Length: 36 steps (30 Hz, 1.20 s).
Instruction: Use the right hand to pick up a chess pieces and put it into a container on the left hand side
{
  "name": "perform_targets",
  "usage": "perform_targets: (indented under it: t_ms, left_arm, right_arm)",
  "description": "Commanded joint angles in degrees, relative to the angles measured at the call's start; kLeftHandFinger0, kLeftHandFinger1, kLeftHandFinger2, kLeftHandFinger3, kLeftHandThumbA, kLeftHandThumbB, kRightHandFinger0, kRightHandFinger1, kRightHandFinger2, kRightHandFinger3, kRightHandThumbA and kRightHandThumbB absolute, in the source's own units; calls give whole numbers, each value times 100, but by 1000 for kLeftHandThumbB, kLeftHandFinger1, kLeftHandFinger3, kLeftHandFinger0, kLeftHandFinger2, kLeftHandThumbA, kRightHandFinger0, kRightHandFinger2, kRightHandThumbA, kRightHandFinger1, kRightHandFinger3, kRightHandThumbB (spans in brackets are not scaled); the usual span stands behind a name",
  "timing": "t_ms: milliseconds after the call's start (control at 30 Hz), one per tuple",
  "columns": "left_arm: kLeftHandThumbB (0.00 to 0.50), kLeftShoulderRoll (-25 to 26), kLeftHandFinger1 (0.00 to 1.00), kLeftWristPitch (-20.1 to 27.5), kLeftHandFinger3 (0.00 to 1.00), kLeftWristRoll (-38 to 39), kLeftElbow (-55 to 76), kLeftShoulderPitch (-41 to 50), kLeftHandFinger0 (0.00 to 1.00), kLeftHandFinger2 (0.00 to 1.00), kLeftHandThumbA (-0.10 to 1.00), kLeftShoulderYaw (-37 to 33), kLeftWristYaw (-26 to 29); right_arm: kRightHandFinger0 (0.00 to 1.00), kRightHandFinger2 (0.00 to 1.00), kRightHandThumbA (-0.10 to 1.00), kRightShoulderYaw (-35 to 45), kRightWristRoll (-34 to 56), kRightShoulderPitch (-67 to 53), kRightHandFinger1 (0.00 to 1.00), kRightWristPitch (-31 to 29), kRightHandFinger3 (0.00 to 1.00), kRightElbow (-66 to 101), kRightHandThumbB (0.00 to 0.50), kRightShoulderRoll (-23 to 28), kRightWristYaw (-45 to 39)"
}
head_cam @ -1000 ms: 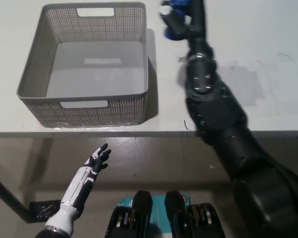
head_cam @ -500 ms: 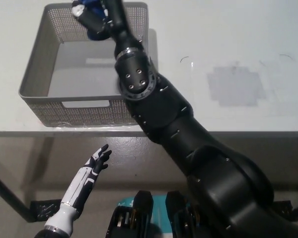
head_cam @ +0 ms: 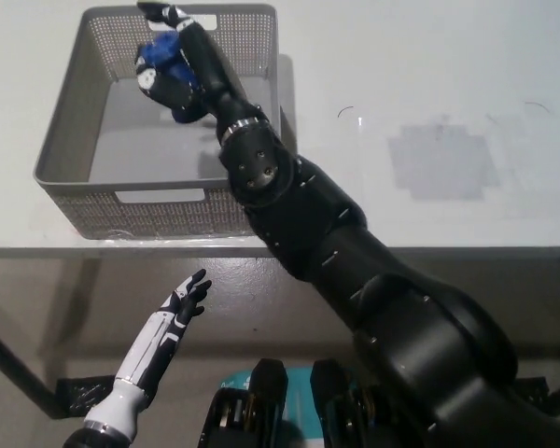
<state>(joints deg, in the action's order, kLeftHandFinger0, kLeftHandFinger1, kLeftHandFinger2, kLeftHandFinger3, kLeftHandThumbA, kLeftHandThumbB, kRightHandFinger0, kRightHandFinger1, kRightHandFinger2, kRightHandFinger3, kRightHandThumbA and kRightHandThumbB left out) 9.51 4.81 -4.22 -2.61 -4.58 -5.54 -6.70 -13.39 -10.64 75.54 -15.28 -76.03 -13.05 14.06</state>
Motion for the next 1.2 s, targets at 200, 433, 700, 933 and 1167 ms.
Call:
perform_targets:
  t_ms: [200,433,700,933,1167]
  left_arm:
    - [162,85,1000,17,1000,-33,115,-185,1000,1000,1000,1,-85]
    - [159,81,1000,-84,1000,-3,147,-215,1000,1000,1000,-2,-113]
    - [149,98,1000,-9,1000,-16,115,-246,1000,1000,1000,-11,-134]
    - [152,182,1000,57,1000,-56,68,-303,1000,1000,1000,-48,-219]
    - [160,179,1000,87,1000,-43,75,-267,1000,1000,1000,-61,-229]
  right_arm:
    - [1000,1000,548,-280,-196,213,1000,565,1000,160,336,292,-1104]
    - [1000,1000,767,-441,-371,233,1000,740,1000,277,311,433,-1129]
    - [1000,1000,943,-293,-310,215,1000,757,1000,606,362,556,-1242]
    - [1000,1000,1000,203,-12,195,1000,811,1000,2080,418,891,-1387]
    - [1000,1000,1000,623,117,-481,1000,1594,1000,4857,384,1383,-1525]
